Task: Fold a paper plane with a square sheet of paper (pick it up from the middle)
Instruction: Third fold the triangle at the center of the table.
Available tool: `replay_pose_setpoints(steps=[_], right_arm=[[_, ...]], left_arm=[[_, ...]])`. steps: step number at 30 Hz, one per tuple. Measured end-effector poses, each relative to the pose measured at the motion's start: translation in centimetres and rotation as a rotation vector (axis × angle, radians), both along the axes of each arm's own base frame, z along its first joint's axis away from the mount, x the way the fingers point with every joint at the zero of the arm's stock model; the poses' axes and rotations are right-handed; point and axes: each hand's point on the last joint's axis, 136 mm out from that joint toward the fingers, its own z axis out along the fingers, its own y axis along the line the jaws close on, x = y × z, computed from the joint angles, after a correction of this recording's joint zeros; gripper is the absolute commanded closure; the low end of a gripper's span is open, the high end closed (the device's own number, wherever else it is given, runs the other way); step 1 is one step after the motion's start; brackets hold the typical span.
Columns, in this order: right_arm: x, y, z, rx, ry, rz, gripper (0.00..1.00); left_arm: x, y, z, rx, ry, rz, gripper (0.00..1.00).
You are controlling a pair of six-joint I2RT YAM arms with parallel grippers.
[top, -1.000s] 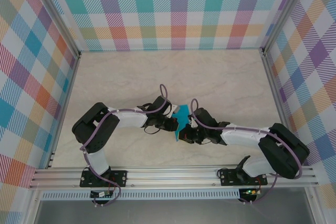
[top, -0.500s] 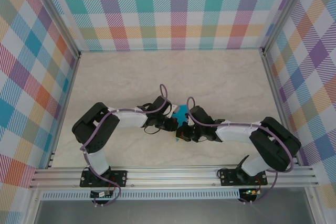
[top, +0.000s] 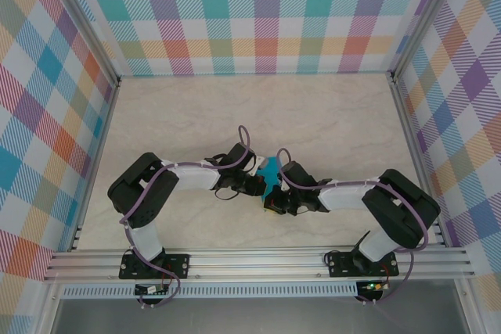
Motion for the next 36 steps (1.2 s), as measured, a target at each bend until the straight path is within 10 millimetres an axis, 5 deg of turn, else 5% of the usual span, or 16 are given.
replay_pose_setpoints(steps=[8,15,24,36], right_arm=[[0.1,0.2,0.3,0.015,-0.011,0.002,1.00],[2.1,-0.8,2.9,0.043,-0.099,-0.046,1.00],[2.9,-1.8,0.0,-0.005,-0.044,-0.067,1.00],[2.9,-2.1,0.6,-0.010,-0.052,-0.067,1.00]], left_arm=[[0.0,-0.1,0.0,-0.004,0.001,-0.003,0.97],[0.0,-0.1,0.0,-0.005,0.001,-0.003,0.97],[0.0,-0.1,0.0,-0.005,0.003,-0.004,0.97],[0.0,-0.1,0.0,-0.004,0.004,-0.005,0.97]])
